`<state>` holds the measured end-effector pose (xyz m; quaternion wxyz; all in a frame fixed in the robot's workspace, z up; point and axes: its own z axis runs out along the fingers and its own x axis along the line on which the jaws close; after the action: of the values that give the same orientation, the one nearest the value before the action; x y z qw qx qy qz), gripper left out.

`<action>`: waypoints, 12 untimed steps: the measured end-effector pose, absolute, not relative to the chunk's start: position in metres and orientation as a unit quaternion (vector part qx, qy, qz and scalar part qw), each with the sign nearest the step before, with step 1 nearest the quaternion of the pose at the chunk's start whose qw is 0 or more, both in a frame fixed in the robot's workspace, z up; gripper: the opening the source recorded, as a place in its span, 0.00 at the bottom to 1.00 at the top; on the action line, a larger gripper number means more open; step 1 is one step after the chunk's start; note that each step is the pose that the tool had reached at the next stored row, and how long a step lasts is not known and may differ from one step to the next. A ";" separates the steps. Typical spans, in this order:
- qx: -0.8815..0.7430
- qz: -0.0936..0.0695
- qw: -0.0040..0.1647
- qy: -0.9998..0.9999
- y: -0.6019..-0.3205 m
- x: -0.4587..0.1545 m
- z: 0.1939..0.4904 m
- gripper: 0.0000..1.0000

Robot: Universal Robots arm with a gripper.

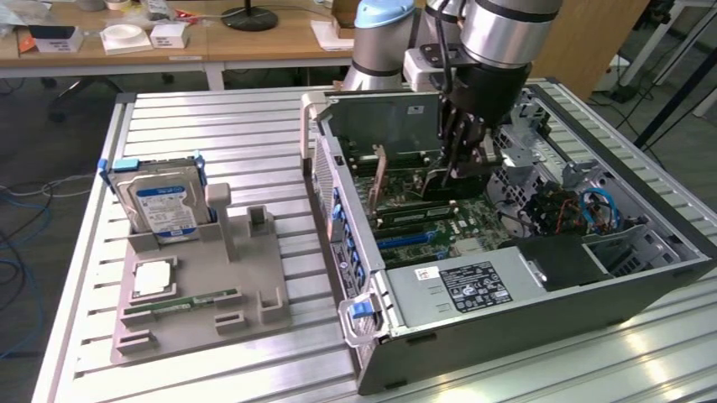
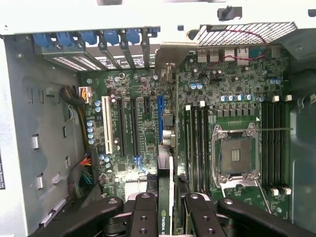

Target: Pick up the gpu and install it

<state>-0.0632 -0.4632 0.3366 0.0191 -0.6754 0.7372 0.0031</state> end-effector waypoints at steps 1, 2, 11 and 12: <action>-0.675 0.003 0.019 0.737 -0.463 -0.063 0.335 0.26; -0.675 0.003 0.019 0.737 -0.463 -0.063 0.333 0.26; -0.675 0.002 0.020 0.737 -0.463 -0.063 0.319 0.26; -0.675 0.002 0.020 0.737 -0.463 -0.063 0.318 0.26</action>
<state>-0.0632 -0.4631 0.3178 0.0201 -0.6753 0.7372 0.0022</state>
